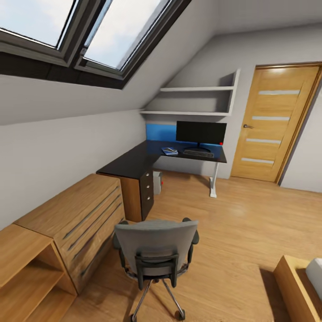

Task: In the bedroom, organize the workspace by keeping the computer under the desk, ensuring the monitor is on the desk, placing the keyboard on the desk next to the monitor, placing the mouse on the desk next to the keyboard, moving the folder from the swivel chair onto the desk next to the mouse, stacking the notebook on top of the folder with the pen on top of the notebook, and positioning the swivel chair next to the desk.

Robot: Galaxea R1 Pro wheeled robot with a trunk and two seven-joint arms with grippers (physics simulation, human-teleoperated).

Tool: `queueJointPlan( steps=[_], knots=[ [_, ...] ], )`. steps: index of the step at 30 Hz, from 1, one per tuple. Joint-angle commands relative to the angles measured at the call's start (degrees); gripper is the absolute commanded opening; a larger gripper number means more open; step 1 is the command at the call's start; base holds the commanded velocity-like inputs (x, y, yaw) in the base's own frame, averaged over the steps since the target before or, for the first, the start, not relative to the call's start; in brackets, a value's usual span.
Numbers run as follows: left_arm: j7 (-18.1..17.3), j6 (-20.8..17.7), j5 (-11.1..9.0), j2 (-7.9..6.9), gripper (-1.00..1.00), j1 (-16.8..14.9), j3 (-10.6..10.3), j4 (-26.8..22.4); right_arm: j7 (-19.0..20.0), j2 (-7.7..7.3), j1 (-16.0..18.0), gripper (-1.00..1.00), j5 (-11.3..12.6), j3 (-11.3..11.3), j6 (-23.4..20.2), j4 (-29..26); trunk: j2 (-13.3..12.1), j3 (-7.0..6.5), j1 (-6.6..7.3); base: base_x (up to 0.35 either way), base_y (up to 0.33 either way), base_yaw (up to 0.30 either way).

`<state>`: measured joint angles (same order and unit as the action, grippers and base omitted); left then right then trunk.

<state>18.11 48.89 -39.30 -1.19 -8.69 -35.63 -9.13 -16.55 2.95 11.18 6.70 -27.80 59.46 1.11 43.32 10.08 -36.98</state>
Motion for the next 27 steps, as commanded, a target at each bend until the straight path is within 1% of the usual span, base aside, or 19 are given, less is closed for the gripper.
queueJointPlan(
  steps=[1, 6, 9, 19, 22, 27],
  knots=[
    [0.53, 0.06, -0.08, -0.04, 1.00, -0.02, -0.49, -0.09, 0.02, 0.04, 0.07, 1.00, 0.57, -0.50, 0.22, 0.12, 0.07, 0.09, -0.01, -0.001, 0.009, -0.300],
    [0.53, 0.06, -0.08, -0.04, 1.00, -0.02, -0.52, -0.09, 0.02, 0.04, 0.07, 1.00, 0.52, -0.50, -0.01, 0.09, 0.07, 0.09, -0.01, -0.052, 0.131, -0.300],
    [0.53, 0.02, -0.08, -0.04, 1.00, -0.02, -0.56, -0.09, 0.04, 0.04, 0.07, 1.00, 0.51, -0.53, -1.16, 0.06, 0.07, 0.09, -0.01, -0.115, 0.240, -0.300],
    [0.61, -0.02, -0.08, -0.04, 1.00, -0.02, -0.58, -0.09, 0.11, 0.03, 0.07, 1.00, 0.51, -0.59, -2.23, 0.03, 0.07, 0.09, -0.01, -0.179, 0.254, -0.298],
    [0.61, -0.02, -0.08, -0.07, 1.00, -0.02, -0.58, -0.09, 0.08, 0.03, 0.07, 1.00, 0.51, -0.59, -2.24, 0.03, 0.07, 0.09, -0.01, -0.201, 0.246, -0.174],
    [0.64, 0.01, -0.08, -0.06, 1.00, -0.02, -0.50, -0.09, 0.12, -0.10, 0.07, 1.00, 0.43, -0.55, -2.24, 0.04, 0.07, 0.09, -0.01, -0.117, 0.262, -0.031]
  ],
)
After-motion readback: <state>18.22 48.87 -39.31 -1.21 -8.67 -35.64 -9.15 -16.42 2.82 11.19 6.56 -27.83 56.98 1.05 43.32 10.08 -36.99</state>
